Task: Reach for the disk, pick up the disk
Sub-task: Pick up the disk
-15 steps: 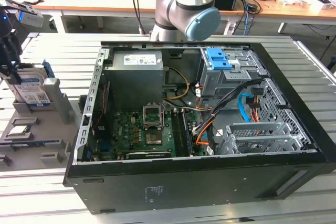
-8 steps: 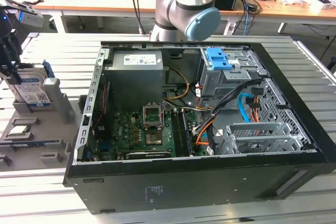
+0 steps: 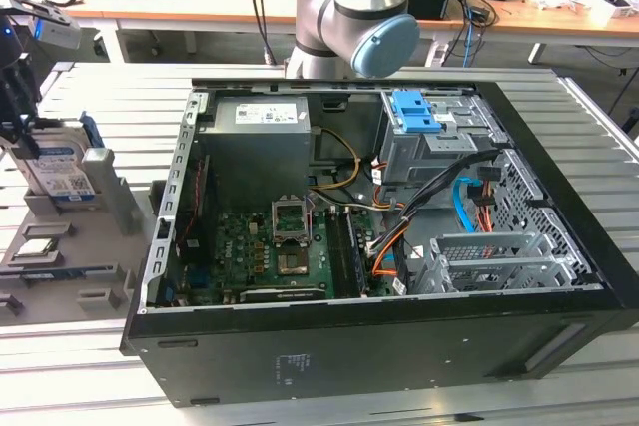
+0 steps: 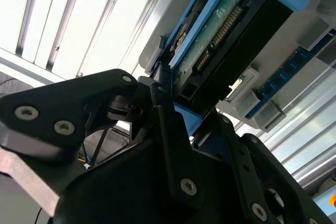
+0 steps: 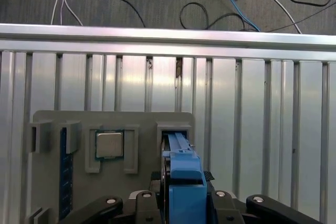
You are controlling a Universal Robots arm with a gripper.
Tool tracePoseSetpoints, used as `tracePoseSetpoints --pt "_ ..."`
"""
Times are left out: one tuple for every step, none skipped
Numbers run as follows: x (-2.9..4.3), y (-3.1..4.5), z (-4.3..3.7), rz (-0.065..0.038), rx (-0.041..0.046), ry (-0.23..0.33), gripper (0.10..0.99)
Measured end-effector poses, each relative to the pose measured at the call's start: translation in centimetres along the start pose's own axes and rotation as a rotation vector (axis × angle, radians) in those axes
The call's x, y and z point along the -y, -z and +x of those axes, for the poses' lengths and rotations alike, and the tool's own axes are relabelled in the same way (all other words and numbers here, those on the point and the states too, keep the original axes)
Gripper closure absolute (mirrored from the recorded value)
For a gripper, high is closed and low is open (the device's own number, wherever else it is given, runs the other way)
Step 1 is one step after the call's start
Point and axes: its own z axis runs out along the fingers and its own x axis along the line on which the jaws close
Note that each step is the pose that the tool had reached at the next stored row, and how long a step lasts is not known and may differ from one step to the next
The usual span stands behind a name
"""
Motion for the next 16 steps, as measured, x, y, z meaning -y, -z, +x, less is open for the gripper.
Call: tracePoseSetpoints --pt "0.00 0.14 0.00 0.000 0.0000 0.000 0.718" --pt "-0.01 0.25 0.00 0.000 0.0001 0.000 0.718" --pt "-0.01 0.33 -0.01 0.000 0.0001 0.000 0.718" --pt "-0.01 0.49 -0.01 0.000 0.0001 0.000 0.718" --pt "-0.02 0.59 -0.01 0.000 0.0001 0.000 0.718" --pt "-0.02 0.73 -0.01 0.000 0.0000 0.000 0.718" --pt "-0.03 0.81 -0.01 0.000 0.0001 0.000 0.718" --pt "-0.03 1.05 -0.01 0.000 0.0001 0.000 0.718" --pt "-0.03 1.20 -0.01 0.000 0.0000 0.000 0.718" --pt "-0.04 1.30 -0.01 0.000 0.0000 0.000 0.718" --pt "-0.04 1.47 -0.01 0.000 0.0000 0.000 0.718" --pt "-0.05 1.58 -0.01 0.000 0.0000 0.000 0.718" --pt "-0.05 1.79 -0.01 0.000 0.0001 0.000 0.718" --pt "-0.06 1.94 -0.01 0.000 0.0000 0.000 0.718" --pt "-0.06 2.04 -0.01 0.000 0.0001 0.000 0.718" --pt "-0.07 2.13 -0.01 0.000 0.0000 0.000 0.718"
